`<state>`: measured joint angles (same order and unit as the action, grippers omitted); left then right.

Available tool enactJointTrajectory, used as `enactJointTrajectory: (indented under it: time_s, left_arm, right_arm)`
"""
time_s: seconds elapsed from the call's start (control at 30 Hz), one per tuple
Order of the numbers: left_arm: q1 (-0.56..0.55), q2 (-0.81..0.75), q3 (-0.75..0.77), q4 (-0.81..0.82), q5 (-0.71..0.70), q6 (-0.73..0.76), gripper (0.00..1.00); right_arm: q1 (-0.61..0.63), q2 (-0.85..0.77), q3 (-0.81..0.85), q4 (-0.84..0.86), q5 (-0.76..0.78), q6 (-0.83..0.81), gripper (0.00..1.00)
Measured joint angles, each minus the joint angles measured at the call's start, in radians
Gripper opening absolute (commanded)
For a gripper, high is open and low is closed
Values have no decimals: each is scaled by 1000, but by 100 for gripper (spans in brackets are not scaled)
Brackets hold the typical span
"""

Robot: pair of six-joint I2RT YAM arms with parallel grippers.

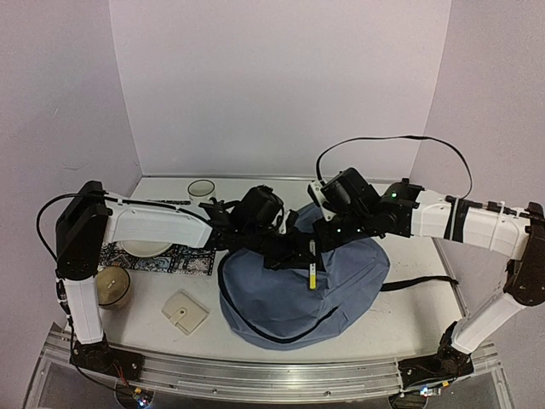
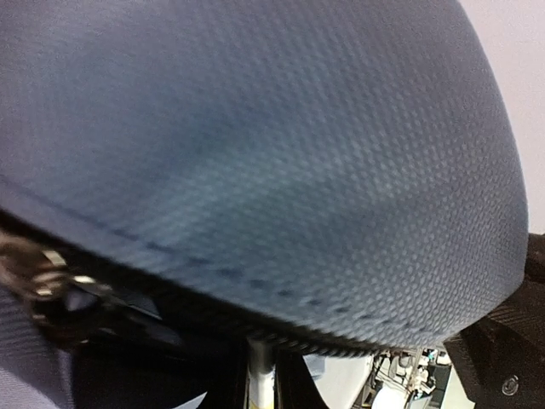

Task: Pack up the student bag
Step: Place the pen in the lower front pocket of the bag.

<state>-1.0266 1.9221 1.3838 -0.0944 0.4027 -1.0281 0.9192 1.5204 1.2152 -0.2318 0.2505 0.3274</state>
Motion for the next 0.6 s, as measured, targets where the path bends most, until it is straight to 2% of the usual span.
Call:
enactJointTrajectory:
  time_s: [0.2, 0.6]
  left_arm:
    - [-5, 0, -1, 4, -34, -19, 0]
    - [20, 1, 0, 114, -266, -128, 2]
  right_arm:
    - [3, 0, 0, 1, -4, 0, 0]
    - [9, 0, 0, 10, -4, 4, 0]
